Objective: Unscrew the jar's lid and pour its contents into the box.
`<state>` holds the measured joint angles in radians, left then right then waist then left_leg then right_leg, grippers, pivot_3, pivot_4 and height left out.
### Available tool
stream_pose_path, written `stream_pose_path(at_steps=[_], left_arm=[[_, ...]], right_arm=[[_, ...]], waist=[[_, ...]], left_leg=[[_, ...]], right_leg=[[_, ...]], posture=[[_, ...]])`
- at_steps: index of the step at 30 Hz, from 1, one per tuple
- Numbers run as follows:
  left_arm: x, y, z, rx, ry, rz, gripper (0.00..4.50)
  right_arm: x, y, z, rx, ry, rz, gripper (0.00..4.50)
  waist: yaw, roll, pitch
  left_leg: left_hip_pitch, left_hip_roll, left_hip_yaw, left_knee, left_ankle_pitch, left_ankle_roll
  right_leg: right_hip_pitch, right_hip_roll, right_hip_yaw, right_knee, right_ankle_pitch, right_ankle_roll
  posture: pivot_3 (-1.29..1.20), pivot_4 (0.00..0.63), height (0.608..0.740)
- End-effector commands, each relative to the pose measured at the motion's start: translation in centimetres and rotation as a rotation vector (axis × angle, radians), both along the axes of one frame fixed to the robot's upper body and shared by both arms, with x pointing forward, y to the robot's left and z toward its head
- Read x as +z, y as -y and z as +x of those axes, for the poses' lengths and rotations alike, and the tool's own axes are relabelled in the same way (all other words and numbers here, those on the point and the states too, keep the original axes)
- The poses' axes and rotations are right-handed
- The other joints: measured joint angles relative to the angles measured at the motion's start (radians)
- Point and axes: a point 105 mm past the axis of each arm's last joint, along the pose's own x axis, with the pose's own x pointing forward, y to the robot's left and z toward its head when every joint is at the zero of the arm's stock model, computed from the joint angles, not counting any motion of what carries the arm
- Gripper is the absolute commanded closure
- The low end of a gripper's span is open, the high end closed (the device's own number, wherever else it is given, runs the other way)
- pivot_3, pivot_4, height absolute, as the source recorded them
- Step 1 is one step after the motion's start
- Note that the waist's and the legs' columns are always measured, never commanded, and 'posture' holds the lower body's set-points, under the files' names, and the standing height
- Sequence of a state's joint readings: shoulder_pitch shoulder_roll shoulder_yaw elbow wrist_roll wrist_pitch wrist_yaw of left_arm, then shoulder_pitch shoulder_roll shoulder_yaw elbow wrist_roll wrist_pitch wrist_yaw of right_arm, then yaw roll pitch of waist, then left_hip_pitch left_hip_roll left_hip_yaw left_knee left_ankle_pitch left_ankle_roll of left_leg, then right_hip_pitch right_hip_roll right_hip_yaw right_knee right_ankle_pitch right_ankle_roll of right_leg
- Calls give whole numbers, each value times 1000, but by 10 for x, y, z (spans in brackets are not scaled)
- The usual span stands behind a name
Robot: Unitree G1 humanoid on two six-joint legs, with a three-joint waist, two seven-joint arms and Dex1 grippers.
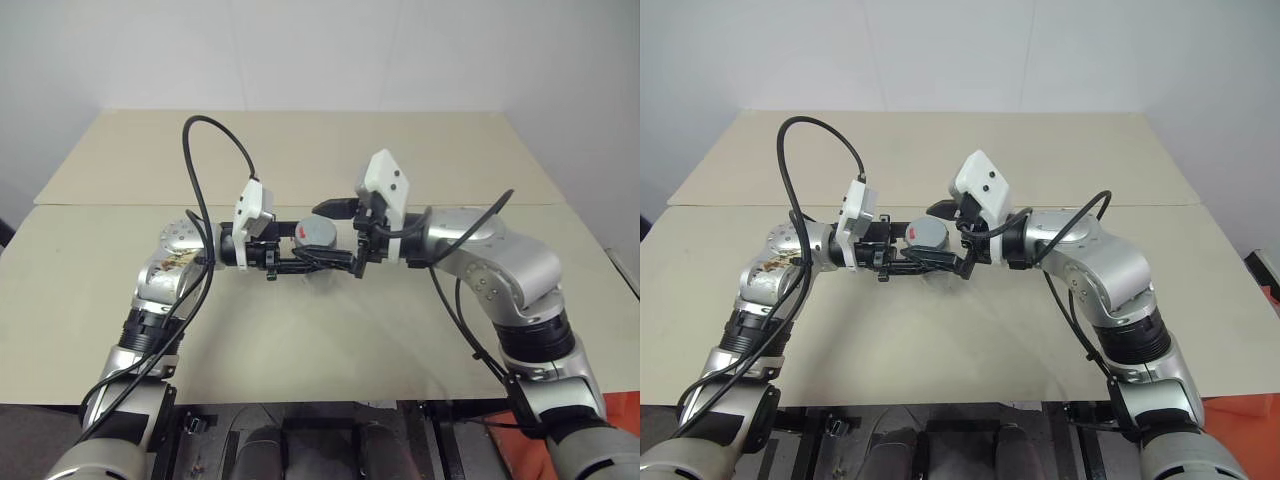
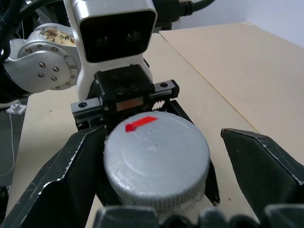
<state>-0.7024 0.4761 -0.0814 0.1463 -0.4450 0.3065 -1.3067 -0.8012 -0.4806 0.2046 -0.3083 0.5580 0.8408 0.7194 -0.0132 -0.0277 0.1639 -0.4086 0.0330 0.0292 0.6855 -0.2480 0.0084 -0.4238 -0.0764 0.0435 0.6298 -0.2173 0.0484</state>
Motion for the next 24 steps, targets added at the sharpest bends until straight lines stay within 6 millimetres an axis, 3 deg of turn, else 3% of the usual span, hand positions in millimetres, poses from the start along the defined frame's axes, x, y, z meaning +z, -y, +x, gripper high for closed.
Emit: stream_pose_path(at_steps=[1,3,8,13,16,19,24], left_arm=[[12,-2,-2,-14,51,-3,2082],[11,-3,-2,-14,47,0,2082],[6,-5,-9,-63,40,24,2082],[9,-1,-24,-228,52,54,2082],[12,4,-36,-338,44,60,2082],[11,8,-46,-409,43,81,2082],[10,7,-44,-369,52,74,2082]], right_arm=[[14,1,1,-12,58,27,1235],[18,1,0,-9,66,48,1737],[26,2,-6,65,102,95,1738],[18,3,-34,488,75,79,1738],[10,7,-40,718,51,13,1738],[5,7,-36,830,44,-38,1738],[2,-2,-14,744,91,-64,1738]], waist=[[0,0,0],[0,0,0],[0,0,0],[2,0,0],[-1,1,0],[-6,1,0],[-15,1,1]], left_leg=[[0,0,0,0,0,0],[0,0,0,0,0,0],[0,0,0,0,0,0],[0,0,0,0,0,0],[0,0,0,0,0,0],[1,1,0,0,0,0],[1,1,0,0,0,0]], right_leg=[[0,0,0,0,0,0],[0,0,0,0,0,0],[0,0,0,0,0,0],[0,0,0,-2,0,0],[1,0,0,-3,0,0],[0,1,0,-2,0,0],[0,1,0,0,0,0]], posture=[[0,150,740],[0,150,740],[0,150,740],[0,150,740],[0,150,740],[0,150,740],[0,150,740]])
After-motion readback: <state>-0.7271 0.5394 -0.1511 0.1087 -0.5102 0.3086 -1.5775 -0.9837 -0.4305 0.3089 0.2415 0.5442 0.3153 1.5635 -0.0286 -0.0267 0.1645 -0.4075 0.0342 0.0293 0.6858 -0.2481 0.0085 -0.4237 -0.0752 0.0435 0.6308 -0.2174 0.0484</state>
